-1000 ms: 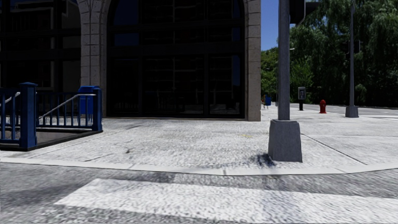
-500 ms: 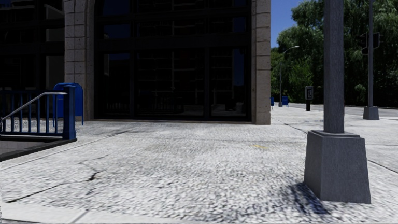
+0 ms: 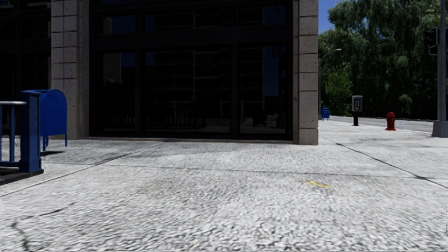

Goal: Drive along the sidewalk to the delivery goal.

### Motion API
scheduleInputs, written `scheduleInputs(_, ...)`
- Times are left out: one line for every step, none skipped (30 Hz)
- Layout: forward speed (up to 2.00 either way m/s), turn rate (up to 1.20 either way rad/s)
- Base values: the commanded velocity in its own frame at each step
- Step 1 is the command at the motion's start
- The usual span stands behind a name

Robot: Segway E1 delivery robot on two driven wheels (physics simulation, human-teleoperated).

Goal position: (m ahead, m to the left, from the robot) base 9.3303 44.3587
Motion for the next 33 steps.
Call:
scheduleInputs(1.17, 0.00)
scheduleInputs(1.17, 0.00)
scheduleInputs(1.17, 0.00)
scheduleInputs(1.16, 0.00)
scheduleInputs(1.16, 0.00)
scheduleInputs(1.16, 0.00)
scheduleInputs(1.16, 0.00)
scheduleInputs(1.16, 0.00)
scheduleInputs(1.16, 0.07)
scheduleInputs(1.16, 0.07)
scheduleInputs(1.16, 0.15)
scheduleInputs(1.16, 0.18)
scheduleInputs(1.16, 0.18)
scheduleInputs(1.17, 0.20)
scheduleInputs(1.17, 0.24)
scheduleInputs(1.17, 0.24)
scheduleInputs(1.17, 0.32)
scheduleInputs(1.19, 0.37)
scheduleInputs(1.23, 0.38)
scheduleInputs(1.23, 0.38)
scheduleInputs(1.28, 0.38)
scheduleInputs(1.40, 0.39)
scheduleInputs(1.40, 0.39)
scheduleInputs(1.53, 0.39)
scheduleInputs(1.62, 0.39)
scheduleInputs(1.80, 0.39)
scheduleInputs(1.80, 0.39)
scheduleInputs(2.00, 0.39)
scheduleInputs(2.00, 0.39)
scheduleInputs(2.00, 0.39)
scheduleInputs(2.00, 0.39)
scheduleInputs(2.00, 0.42)
scheduleInputs(2.00, 0.43)
